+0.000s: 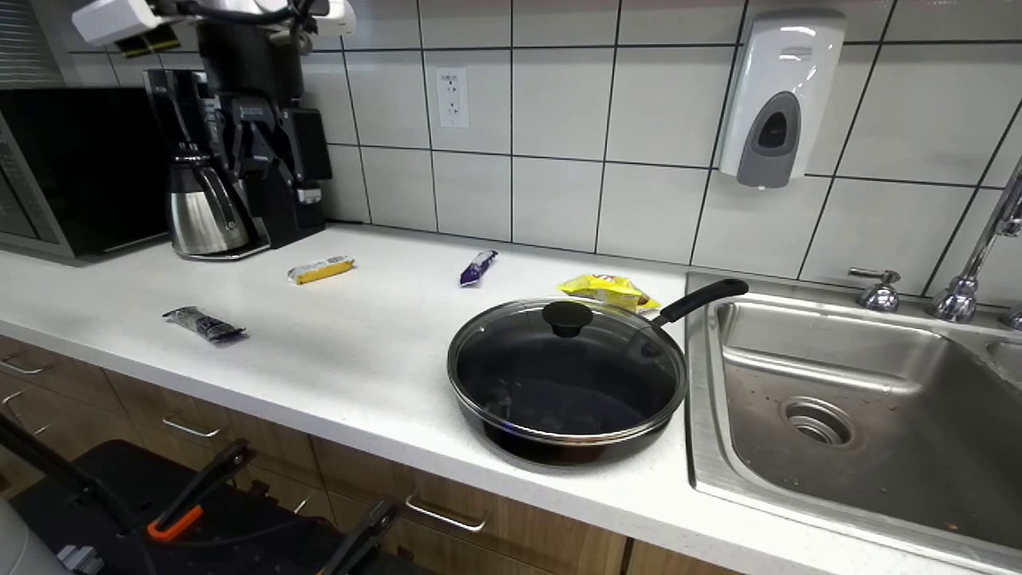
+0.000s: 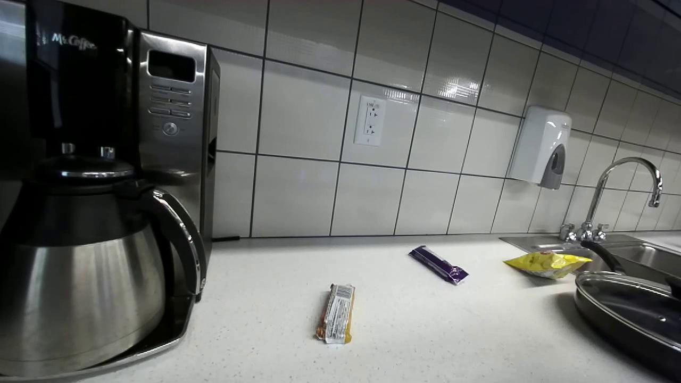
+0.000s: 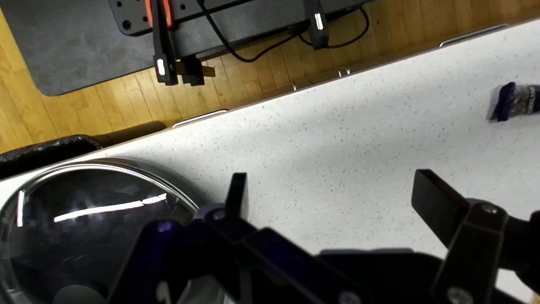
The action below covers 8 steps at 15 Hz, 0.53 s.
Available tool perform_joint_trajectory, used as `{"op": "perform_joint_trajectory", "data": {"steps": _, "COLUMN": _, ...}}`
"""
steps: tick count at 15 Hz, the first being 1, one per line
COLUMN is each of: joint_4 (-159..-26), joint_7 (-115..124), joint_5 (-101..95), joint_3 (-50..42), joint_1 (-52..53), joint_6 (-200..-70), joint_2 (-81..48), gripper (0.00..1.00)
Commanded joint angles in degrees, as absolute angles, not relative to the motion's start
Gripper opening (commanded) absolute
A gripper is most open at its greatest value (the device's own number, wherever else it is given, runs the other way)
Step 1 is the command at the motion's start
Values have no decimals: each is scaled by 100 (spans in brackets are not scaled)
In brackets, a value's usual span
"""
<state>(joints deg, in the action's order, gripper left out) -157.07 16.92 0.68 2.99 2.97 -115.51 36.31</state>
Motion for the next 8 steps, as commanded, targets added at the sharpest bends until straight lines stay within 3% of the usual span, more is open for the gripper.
{"op": "perform_joint_trajectory", "data": {"steps": 1, "joint_4": -16126, "joint_7": 1548, "joint_5": -42, "joint_3": 51, "joint_1": -262, "joint_6": -11916, "joint_2": 4049, "gripper": 100}}
{"op": "perform_joint_trajectory", "data": {"steps": 8, "joint_4": -15885, "joint_7": 1369, "joint_5": -710, "joint_3": -517, "joint_1": -1297, "joint_6": -12160, "joint_2": 3580, "gripper": 100}}
